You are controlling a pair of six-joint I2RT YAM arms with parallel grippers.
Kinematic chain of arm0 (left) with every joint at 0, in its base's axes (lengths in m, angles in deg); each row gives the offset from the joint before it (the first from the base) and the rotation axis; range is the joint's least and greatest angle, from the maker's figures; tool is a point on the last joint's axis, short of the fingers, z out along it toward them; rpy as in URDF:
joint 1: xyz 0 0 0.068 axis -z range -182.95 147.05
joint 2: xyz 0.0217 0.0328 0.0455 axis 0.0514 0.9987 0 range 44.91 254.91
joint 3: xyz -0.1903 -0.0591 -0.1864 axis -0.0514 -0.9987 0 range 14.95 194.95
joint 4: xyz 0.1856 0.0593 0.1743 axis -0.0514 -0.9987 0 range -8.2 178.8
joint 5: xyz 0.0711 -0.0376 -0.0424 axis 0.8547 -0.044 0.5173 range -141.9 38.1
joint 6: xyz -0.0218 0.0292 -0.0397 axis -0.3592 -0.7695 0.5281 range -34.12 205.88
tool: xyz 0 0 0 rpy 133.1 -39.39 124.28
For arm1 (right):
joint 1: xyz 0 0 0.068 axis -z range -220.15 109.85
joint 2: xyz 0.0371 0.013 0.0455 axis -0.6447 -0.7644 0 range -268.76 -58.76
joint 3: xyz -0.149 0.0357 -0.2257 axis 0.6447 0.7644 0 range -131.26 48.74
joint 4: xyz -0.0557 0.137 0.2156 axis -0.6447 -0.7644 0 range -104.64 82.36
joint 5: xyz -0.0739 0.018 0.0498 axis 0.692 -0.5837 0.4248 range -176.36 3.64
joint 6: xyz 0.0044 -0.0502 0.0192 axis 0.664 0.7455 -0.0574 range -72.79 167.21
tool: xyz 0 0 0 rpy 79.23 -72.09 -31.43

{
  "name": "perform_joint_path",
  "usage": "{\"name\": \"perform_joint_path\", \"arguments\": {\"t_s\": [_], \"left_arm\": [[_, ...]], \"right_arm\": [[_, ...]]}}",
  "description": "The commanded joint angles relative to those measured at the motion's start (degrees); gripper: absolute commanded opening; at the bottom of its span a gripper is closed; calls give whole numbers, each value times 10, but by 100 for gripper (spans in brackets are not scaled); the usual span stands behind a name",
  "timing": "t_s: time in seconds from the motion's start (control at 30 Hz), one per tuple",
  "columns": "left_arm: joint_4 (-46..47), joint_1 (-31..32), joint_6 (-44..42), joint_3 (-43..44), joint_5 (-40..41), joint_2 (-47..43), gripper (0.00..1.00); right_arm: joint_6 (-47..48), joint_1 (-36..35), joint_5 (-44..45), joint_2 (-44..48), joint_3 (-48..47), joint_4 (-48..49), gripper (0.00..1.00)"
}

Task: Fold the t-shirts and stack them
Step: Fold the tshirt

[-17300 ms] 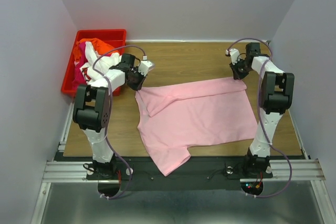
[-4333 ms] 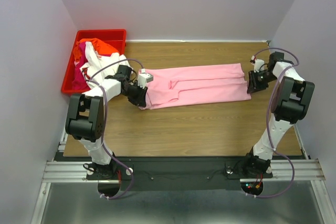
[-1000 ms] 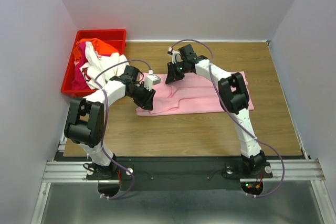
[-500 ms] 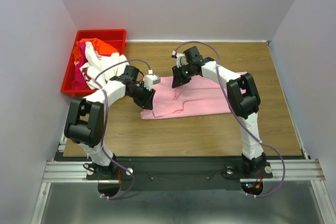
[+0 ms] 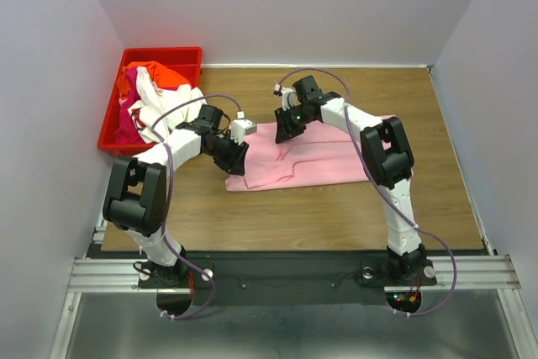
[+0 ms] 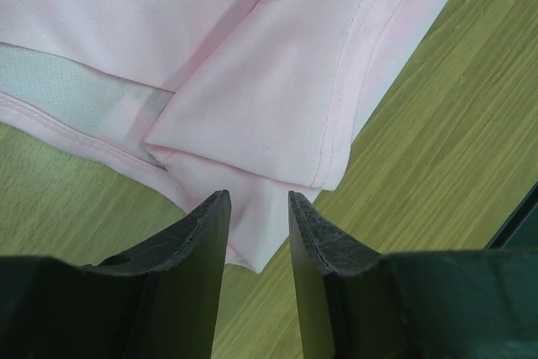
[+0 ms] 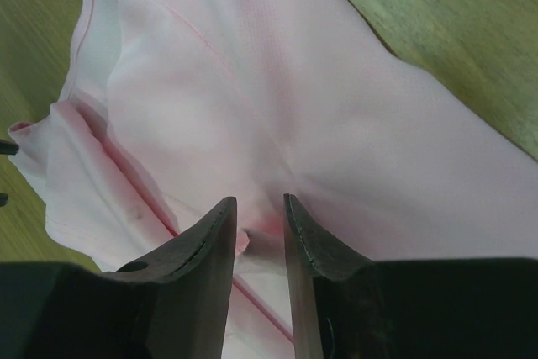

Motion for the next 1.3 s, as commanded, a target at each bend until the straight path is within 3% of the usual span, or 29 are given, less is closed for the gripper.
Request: {"name": "perform_joint_path", "arguments": {"t_s": [0.0,0.33,0.6,0.93,1.03,1.07,1.17,1.27], "left_arm": [[0,2,-1,-10,-1,-17,45],[-1,2,-7,-12,0,-22,42],[-16,45,-60,-15,43,-53,43],[-25,86,-64,-19,67,-31,44],[-29,108,-105,-29,80,-56,46],[-28,121,-167,-38,85,-78,47],[-25,138,-222,-61,100,-117,47],[4,147,-353,-84,137,-158,47]], "right_arm": [[20,-3,12,0,-18,-26,34],[93,-2,75,73,54,-72,27],[130,-3,115,72,73,-83,25],[125,-3,117,55,59,-86,25],[125,-3,116,51,59,-87,25],[123,-3,114,50,59,-88,25],[122,-3,110,46,59,-91,23],[121,-3,108,41,54,-102,21]]}}
